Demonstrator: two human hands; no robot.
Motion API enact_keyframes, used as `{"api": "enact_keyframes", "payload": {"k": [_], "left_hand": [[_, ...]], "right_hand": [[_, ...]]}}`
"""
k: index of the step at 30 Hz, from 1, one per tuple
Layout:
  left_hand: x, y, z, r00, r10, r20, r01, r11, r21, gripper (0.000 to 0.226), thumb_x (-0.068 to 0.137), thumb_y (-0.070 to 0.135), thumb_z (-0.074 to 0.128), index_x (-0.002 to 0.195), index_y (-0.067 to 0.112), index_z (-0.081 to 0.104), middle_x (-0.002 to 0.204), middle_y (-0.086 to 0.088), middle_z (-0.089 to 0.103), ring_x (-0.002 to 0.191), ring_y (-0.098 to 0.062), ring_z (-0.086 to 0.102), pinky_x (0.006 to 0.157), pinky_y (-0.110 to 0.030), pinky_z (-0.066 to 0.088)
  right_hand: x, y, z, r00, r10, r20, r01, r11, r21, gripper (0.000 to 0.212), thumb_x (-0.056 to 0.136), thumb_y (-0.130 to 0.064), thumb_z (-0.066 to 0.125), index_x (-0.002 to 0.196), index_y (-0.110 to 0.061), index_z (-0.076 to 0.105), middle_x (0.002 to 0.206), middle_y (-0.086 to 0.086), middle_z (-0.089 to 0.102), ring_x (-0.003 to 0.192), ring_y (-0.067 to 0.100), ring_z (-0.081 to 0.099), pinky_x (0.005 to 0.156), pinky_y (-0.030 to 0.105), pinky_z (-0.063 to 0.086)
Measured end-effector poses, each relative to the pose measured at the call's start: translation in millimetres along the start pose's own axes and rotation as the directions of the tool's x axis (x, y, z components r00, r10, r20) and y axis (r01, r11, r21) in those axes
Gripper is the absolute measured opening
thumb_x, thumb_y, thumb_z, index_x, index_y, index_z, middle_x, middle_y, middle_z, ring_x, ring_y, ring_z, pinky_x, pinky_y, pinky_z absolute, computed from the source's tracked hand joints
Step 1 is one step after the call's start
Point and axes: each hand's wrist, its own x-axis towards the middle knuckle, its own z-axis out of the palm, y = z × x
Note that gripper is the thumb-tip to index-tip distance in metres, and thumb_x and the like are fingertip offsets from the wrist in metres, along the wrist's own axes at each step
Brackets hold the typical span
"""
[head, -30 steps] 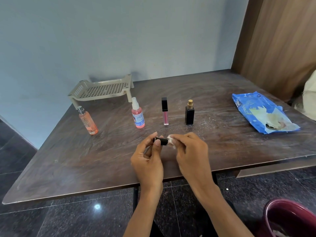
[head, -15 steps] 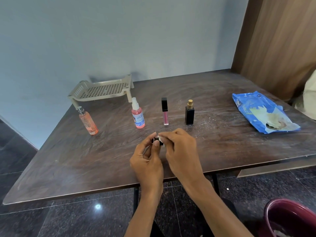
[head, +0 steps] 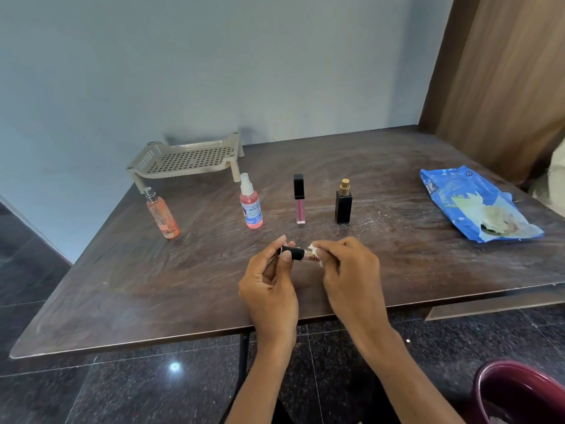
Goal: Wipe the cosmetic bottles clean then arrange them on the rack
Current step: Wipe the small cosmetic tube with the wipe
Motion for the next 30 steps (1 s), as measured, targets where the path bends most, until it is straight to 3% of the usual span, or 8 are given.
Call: {"api": "enact_keyframes", "payload": {"k": [6, 12, 19, 25, 30], "left_hand": [[0, 2, -2, 0.999, -0.049, -0.003, 0.049, 0.996, -0.07, 0.018, 0.092, 0.004, 0.068, 0.109, 0.008, 0.074, 0.102, -0.009, 0.078, 0.097, -0.021, 0.075, 0.09, -0.04, 0.06], [-2, 3, 0, 1.0, -0.004, -0.004, 0.004, 0.999, -0.034, 0.022, 0.093, 0.0, 0.067, 0.105, 0.017, 0.074, 0.101, -0.003, 0.078, 0.099, -0.012, 0.073, 0.092, -0.026, 0.057], [3, 2, 0, 0.992, -0.122, 0.007, 0.122, 0.977, -0.174, 0.023, 0.092, 0.004, 0.068, 0.114, 0.01, 0.069, 0.109, -0.004, 0.076, 0.111, -0.023, 0.07, 0.102, -0.052, 0.052], [4, 3, 2, 0.984, -0.177, -0.019, 0.169, 0.963, -0.209, 0.019, 0.079, 0.025, 0.079, 0.096, 0.019, 0.08, 0.102, -0.003, 0.078, 0.107, -0.026, 0.072, 0.101, -0.051, 0.052], [6, 3, 1, 0.981, -0.191, -0.01, 0.185, 0.961, -0.207, 0.025, 0.077, 0.022, 0.078, 0.102, 0.017, 0.079, 0.104, -0.003, 0.078, 0.108, -0.021, 0.072, 0.104, -0.048, 0.051]], "right_hand": [[2, -28, 23, 0.992, -0.123, 0.033, 0.121, 0.99, 0.066, 0.018, 0.092, -0.009, 0.061, 0.104, -0.014, 0.074, 0.085, 0.001, 0.061, 0.073, 0.011, 0.059, 0.064, 0.021, 0.051], [-2, 0, 7, 0.999, -0.038, -0.019, 0.04, 0.997, 0.069, 0.018, 0.094, -0.014, 0.063, 0.108, -0.014, 0.074, 0.085, -0.001, 0.062, 0.074, 0.009, 0.061, 0.07, 0.019, 0.046], [-2, 20, -4, 0.999, -0.004, -0.033, 0.005, 1.0, 0.014, 0.019, 0.094, -0.017, 0.062, 0.109, -0.017, 0.074, 0.085, -0.006, 0.062, 0.075, 0.003, 0.059, 0.069, 0.014, 0.046], [-6, 21, -4, 0.998, -0.006, -0.064, 0.008, 0.999, 0.033, 0.02, 0.093, -0.015, 0.063, 0.11, -0.015, 0.073, 0.088, -0.006, 0.062, 0.078, 0.0, 0.059, 0.071, 0.006, 0.043], [-4, 13, -2, 0.999, 0.019, -0.045, -0.017, 0.999, 0.05, 0.018, 0.094, -0.016, 0.062, 0.108, -0.015, 0.074, 0.087, -0.005, 0.062, 0.077, 0.003, 0.059, 0.07, 0.012, 0.045]]}}
